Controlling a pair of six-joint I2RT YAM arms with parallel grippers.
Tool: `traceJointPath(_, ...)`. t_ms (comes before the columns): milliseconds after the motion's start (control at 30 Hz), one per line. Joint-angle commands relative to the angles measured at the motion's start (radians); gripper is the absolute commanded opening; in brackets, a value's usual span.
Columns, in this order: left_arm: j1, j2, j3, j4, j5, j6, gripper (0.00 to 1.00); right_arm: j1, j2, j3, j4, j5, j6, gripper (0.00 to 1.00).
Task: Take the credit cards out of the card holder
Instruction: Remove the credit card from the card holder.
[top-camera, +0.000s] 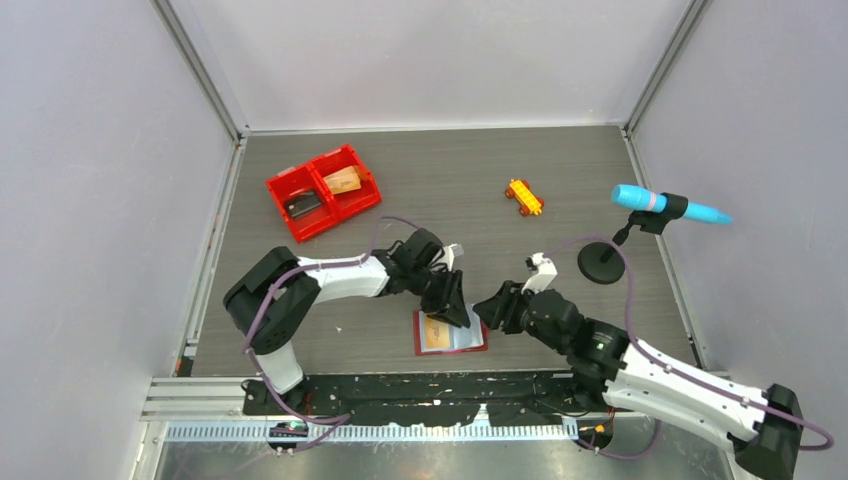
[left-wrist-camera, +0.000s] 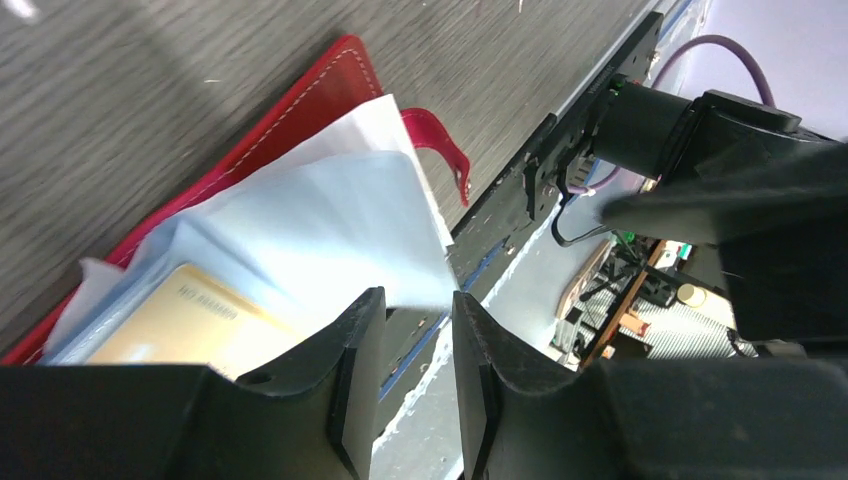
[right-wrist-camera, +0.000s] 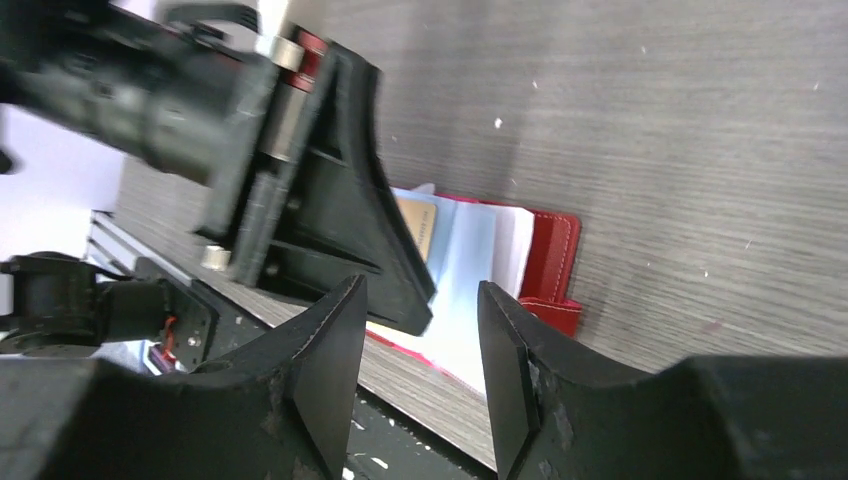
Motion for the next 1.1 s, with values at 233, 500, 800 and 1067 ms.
traceJointPath(233, 0.006, 0.020, 0.101, 0.042, -0.012, 0.006, 0.35, -0.005, -0.176, -0.003, -0.013, -0.089, -0.080, 0.51)
traceJointPath(500, 0.190, -0.195, 0.012, -0.147, -0.135, 0.095, 0.37, 0.002, 0.013, -0.056, 0.254, -0.190, -0.027, 0.47)
traceJointPath(800, 0.206, -0.369, -0.154, -0.200, -0.151, 0.107, 0.34, 0.001, 0.358, -0.023, 0.431, -0.275, -0.016, 0.35)
traceJointPath(1067, 0.178, -0.276, -0.230, -0.054, -0.080, 0.081, 0.22, -0.006, 0.499, -0.041, 0.556, -0.331, 0.005, 0.33)
